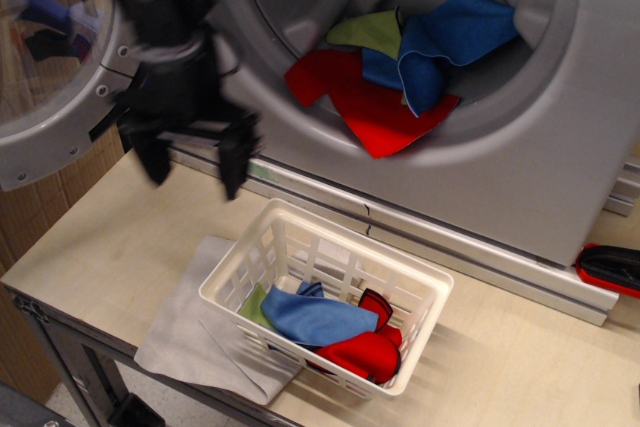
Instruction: Take clothes out of laundry machine
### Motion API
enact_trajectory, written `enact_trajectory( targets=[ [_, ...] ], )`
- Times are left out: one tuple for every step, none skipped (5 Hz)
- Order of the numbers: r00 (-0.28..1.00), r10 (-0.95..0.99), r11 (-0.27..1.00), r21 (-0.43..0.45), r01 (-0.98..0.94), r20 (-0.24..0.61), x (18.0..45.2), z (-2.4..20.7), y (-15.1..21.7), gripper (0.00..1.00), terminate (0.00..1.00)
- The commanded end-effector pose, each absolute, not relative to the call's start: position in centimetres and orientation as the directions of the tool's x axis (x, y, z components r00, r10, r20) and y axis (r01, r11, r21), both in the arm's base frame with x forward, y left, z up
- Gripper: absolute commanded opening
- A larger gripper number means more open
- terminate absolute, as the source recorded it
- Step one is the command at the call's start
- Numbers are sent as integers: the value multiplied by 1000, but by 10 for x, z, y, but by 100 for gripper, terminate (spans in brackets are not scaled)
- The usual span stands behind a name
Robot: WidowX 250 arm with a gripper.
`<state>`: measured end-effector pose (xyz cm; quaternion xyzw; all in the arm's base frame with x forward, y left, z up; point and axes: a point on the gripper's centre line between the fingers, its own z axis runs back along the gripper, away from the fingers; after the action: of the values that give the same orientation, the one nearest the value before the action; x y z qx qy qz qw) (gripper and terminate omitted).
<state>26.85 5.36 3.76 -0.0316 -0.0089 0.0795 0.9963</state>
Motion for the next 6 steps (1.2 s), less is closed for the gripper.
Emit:
enact_trajectory(
  targets=[
    [974,35,998,-52,-24,225,329,85,23,100,0],
    [944,-21,1000,13,18,330,347,90,8,100,0],
    [938,-35,999,21,30,346,360,88,0,100,0],
    [934,33,999,-41,-20,355,368,80,-3,100,0],
    [913,109,989,-137,-59,393,366,74,-4,100,0],
    [893,68,993,-113,-20,445,375,87,-8,100,0]
  ],
)
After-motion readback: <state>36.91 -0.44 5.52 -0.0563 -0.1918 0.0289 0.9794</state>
